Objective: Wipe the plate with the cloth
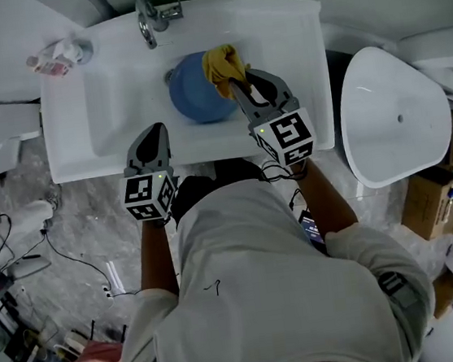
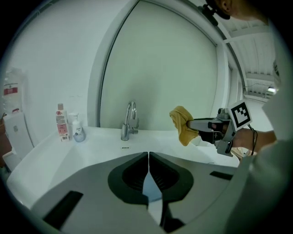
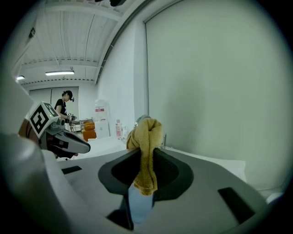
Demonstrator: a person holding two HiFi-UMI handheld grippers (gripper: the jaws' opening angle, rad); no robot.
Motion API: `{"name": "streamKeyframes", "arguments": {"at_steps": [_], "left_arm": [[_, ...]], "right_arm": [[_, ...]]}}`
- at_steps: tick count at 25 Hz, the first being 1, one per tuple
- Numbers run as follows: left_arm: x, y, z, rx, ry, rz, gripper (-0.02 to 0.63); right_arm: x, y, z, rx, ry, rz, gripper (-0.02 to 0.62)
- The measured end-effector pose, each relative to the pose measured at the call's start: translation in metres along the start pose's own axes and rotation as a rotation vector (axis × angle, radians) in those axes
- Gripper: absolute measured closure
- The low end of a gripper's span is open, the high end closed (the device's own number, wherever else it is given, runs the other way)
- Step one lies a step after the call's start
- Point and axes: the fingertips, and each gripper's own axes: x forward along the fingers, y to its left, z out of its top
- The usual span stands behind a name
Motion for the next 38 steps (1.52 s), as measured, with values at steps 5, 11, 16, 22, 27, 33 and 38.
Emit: {"name": "streamKeyframes", "arguments": {"at_steps": [5,11,16,22,27,33,38], "left_arm": [[0.044,0.026,-0.012,-0.008,0.094,-0.008,0.581],[0.090,0.057,-0.040,-0.043,0.197,-0.049,0.581],[0.128,0.073,-0.069,-0.040,0.293,-0.119,0.581],[0.165,0.089,-0.107,-0.095,0.397,-0.180,0.581],[0.189,0.098,-0.137,-0.172,0.495,-0.211,0.581],[0.204,0.101,-0.158,-0.197,0.573,-0.230,0.580],[0.209,0.103,-0.167,-0.259,0.597,-0.239,0.580]], "right_arm": [[0.049,-0.010,-0.015,0.002,0.090,0.028,0.518],[0.104,-0.015,-0.058,-0.018,0.240,0.030,0.518],[0.139,-0.024,-0.113,0.057,0.387,-0.017,0.518],[0.171,-0.046,-0.178,0.135,0.547,-0.073,0.518],[0.190,-0.056,-0.222,0.168,0.658,-0.094,0.518],[0.205,-0.055,-0.243,0.210,0.719,-0.104,0.518],[0.215,-0.055,-0.246,0.222,0.723,-0.101,0.518]]}}
